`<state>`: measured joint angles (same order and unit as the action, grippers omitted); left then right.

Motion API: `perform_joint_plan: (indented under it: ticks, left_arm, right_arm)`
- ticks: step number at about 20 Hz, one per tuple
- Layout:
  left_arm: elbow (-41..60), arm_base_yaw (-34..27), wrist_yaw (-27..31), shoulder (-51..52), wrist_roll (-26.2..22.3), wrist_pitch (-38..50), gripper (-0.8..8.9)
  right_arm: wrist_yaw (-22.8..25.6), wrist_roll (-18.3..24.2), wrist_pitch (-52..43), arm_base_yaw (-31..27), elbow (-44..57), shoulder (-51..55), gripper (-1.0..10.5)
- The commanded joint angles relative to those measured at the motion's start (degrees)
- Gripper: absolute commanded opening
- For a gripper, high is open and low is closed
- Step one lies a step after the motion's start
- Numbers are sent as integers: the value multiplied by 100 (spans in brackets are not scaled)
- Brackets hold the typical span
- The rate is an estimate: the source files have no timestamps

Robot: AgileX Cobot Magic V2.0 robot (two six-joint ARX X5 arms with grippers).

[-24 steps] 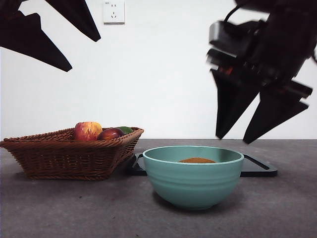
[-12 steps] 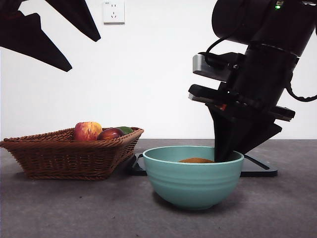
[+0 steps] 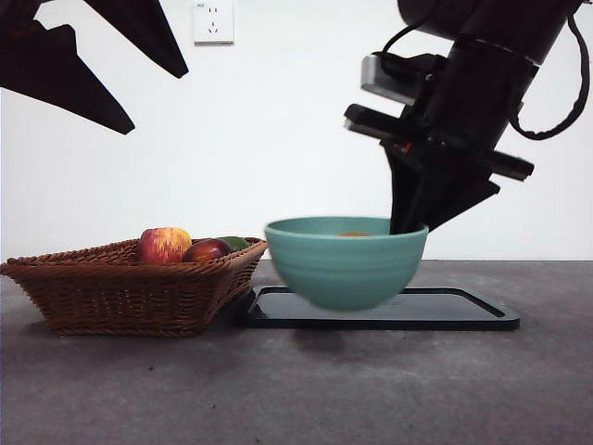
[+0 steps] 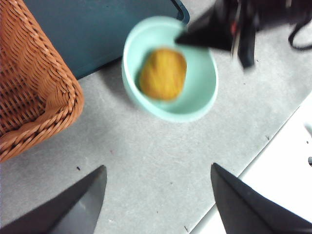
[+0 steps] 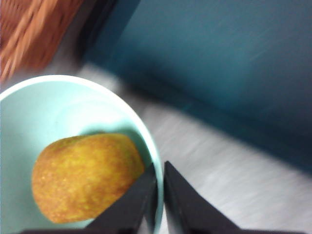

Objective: Pick up the wifruite, put it on the bowl, pick up the plate, put it on desk

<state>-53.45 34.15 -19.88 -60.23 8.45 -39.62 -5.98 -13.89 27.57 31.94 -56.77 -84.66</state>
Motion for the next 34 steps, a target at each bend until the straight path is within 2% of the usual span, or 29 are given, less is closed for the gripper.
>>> perform_joint_plan:
  ticks: [1, 8, 12, 18, 19, 20, 22, 28, 34]
  left_arm:
    - [-59, 37, -35, -22, -33, 39, 344]
    - [-59, 37, -35, -22, -46, 46, 344]
    - [-59, 37, -35, -22, -44, 15, 344]
    - [-59, 37, -35, -22, -46, 17, 344]
    - [-59, 37, -35, -22, -46, 17, 344]
    - [-59, 37, -35, -22, -48, 20, 344]
    - [-59, 37, -35, -22, -109, 20, 344]
    - [-59, 37, -35, -22, -153, 17, 344]
    - [-59, 37, -33, -22, -153, 17, 344]
  right_arm:
    - [2, 0, -52, -212, -330, -111, 12]
    - [-219, 262, -72, -1010, -1552, -1425, 12]
    - [-306, 284, -131, -1045, -2061, -2277, 12]
    - [-299, 271, -127, -1043, -2059, -2430, 17]
    - [-297, 245, -116, -1043, -2059, -2430, 57]
    - [-295, 223, -111, -1038, -2059, -2415, 159]
    - [-289, 214, -22, -1038, -2059, -2302, 228]
    - [-142, 229, 474, -1045, -2059, -1119, 231]
    - [-157, 356, 1932, -977, -2059, 643, 231]
